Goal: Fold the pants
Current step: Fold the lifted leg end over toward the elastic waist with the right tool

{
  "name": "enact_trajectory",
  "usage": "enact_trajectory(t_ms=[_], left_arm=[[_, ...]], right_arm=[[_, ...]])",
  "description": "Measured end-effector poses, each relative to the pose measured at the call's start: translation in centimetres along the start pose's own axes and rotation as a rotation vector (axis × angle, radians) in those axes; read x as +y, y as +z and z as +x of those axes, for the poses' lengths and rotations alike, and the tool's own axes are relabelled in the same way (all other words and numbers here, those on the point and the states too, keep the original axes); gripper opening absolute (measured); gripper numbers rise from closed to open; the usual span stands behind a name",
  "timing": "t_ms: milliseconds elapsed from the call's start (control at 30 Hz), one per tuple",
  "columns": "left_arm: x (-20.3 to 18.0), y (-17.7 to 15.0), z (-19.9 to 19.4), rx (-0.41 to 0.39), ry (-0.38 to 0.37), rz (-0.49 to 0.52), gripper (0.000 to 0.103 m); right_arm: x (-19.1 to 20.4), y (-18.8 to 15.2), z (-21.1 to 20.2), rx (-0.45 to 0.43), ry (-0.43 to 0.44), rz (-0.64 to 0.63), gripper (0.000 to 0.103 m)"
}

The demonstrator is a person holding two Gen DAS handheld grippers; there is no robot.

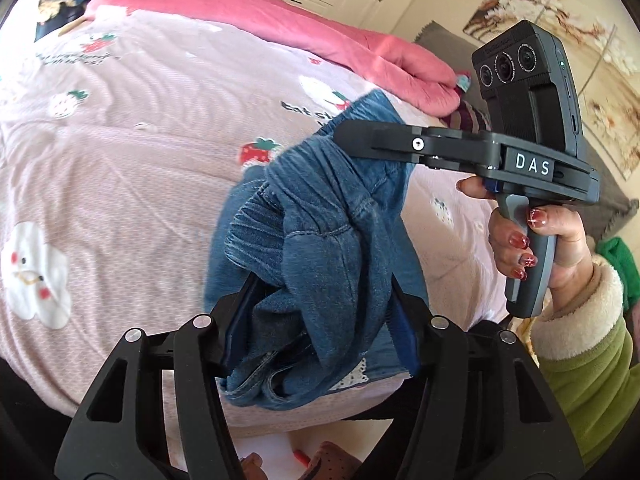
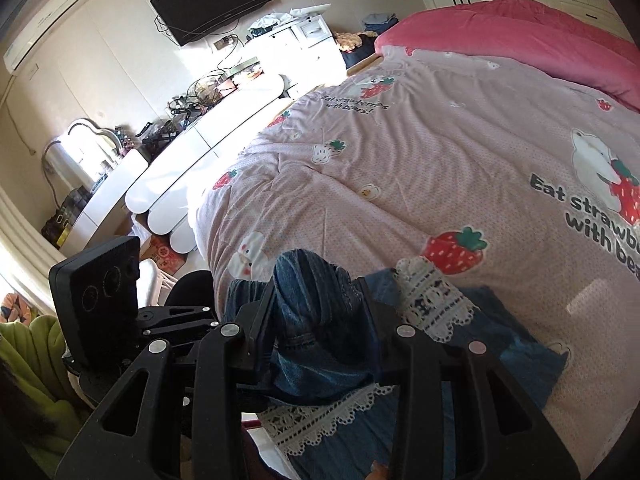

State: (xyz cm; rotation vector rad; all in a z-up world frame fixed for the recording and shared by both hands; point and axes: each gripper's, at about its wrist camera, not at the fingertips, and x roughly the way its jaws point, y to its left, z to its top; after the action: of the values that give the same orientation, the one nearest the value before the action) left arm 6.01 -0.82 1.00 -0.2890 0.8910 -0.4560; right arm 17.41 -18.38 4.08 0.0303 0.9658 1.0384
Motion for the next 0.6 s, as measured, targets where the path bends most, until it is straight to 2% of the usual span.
enact_trajectory(t_ms=[600], left_arm=[[-6.0,-1.1,4.7,0.063,0.045,0.103,0.051]], right_arm=[[-5.8,-5.6,-2.8,-0.068,0.006,0.134,0.035]])
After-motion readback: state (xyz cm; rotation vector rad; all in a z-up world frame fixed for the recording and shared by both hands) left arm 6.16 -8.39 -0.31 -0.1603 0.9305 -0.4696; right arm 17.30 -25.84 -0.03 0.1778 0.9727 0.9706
